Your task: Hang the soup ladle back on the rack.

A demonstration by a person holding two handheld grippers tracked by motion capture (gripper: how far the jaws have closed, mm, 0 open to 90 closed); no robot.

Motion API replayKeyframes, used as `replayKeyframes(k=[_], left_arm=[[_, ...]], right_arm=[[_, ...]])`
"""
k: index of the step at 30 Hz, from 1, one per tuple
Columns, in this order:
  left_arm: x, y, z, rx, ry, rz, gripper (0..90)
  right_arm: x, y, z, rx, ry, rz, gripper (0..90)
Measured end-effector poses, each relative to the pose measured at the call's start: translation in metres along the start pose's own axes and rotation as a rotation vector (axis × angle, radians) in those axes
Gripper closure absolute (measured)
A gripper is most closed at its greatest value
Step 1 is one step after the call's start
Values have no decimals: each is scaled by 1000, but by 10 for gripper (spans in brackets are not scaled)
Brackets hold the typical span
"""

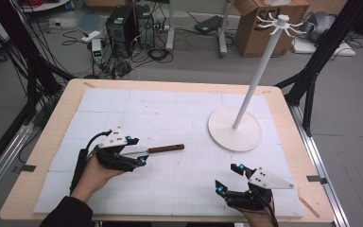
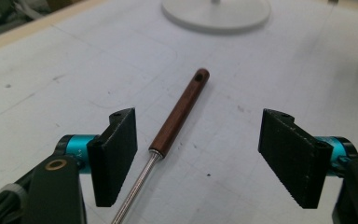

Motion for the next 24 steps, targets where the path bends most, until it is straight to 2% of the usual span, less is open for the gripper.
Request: replayKeyframes(k=[1, 5, 8, 9, 12, 24], left_arm=[[-1, 3, 5, 8, 29, 8, 288], [-1, 15, 25, 26, 116, -10, 296], [1, 22, 38, 48, 137, -26, 330], [2, 24, 41, 51, 148, -32, 343], [13, 31, 54, 43, 222, -30, 354], [22, 30, 73, 47, 305, 30, 364]], right_arm=[[0, 0, 0, -2, -3, 0, 196], [-2, 0, -1, -6, -14, 3, 197], [-2, -2, -2, -8, -20, 11, 197], [-2, -2, -2, -12, -21, 20, 197], [-2, 0, 0, -18, -21, 16, 198], [-3, -2, -1, -22, -29, 24, 200]])
Point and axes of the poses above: each handheld gripper's, and its own axes: z roughly forward along the jaws, x roughly out of its underside, y roughly to its left, the point moved 6 cm from there along z, roughly forward along the jaws, and after that the axes turned 1 degree about y, right-handed, at the moved point
